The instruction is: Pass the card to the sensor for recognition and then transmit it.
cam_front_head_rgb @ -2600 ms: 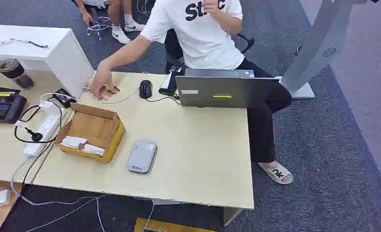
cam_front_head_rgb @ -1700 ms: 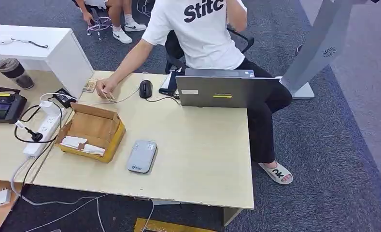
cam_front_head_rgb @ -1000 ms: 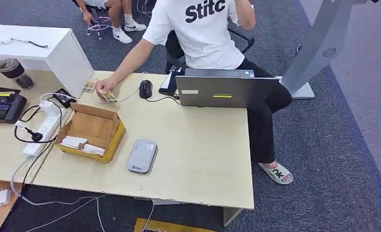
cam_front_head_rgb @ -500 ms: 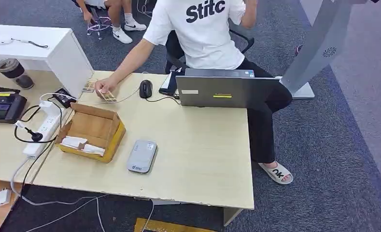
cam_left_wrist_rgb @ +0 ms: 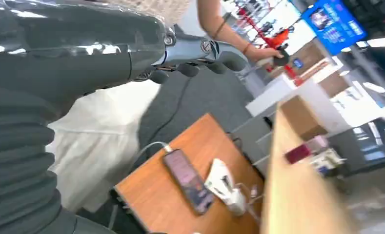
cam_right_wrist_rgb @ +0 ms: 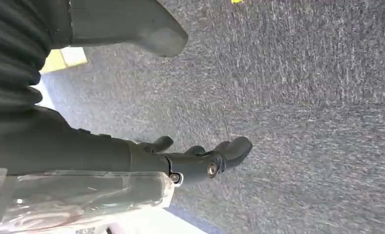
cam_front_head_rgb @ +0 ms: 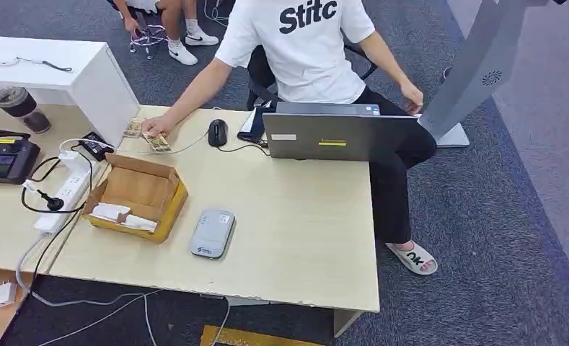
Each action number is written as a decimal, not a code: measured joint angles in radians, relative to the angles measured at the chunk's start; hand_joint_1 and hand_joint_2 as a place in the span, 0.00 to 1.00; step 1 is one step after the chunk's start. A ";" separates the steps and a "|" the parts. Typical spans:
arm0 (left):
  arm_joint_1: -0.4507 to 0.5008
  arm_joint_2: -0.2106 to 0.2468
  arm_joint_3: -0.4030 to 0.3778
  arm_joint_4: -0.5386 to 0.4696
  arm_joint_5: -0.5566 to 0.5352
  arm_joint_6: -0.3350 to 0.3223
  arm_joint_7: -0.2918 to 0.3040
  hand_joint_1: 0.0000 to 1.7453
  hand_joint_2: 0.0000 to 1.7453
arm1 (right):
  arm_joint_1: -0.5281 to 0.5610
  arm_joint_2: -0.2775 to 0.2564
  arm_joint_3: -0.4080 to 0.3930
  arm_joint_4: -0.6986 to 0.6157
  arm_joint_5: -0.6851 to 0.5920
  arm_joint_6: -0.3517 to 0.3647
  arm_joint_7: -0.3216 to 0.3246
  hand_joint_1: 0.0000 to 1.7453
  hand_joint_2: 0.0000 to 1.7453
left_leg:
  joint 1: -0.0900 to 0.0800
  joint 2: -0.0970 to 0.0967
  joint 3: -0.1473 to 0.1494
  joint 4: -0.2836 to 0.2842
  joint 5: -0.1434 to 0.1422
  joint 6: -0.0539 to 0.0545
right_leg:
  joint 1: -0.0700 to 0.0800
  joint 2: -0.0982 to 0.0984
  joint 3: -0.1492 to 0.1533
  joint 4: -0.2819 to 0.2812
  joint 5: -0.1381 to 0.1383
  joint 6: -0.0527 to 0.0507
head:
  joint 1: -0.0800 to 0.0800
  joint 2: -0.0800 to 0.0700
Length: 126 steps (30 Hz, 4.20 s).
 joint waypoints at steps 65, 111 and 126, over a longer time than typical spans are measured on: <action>-0.303 0.351 -0.960 -0.082 -0.412 0.068 0.393 0.00 1.00 | -0.042 -0.009 -0.017 0.000 0.262 0.078 0.065 0.00 1.00 | -0.001 -0.001 0.000 0.001 0.003 0.000 | 0.000 0.000 0.000 0.000 0.002 0.000 | 0.000 0.000; -0.325 0.359 -1.125 -0.037 -0.482 0.206 0.407 1.00 1.00 | -0.048 -0.015 -0.024 0.000 0.316 0.100 0.061 0.00 1.00 | 0.000 -0.001 -0.001 0.001 0.003 0.000 | 0.000 0.000 -0.001 0.000 0.002 0.000 | 0.000 0.000; -0.293 0.294 -1.272 -0.018 -0.493 0.042 0.399 1.00 1.00 | -0.048 -0.014 -0.025 0.000 0.340 0.103 0.063 0.00 1.00 | -0.001 -0.001 -0.001 0.002 0.003 0.000 | 0.000 0.000 -0.001 0.000 0.002 0.001 | 0.000 0.000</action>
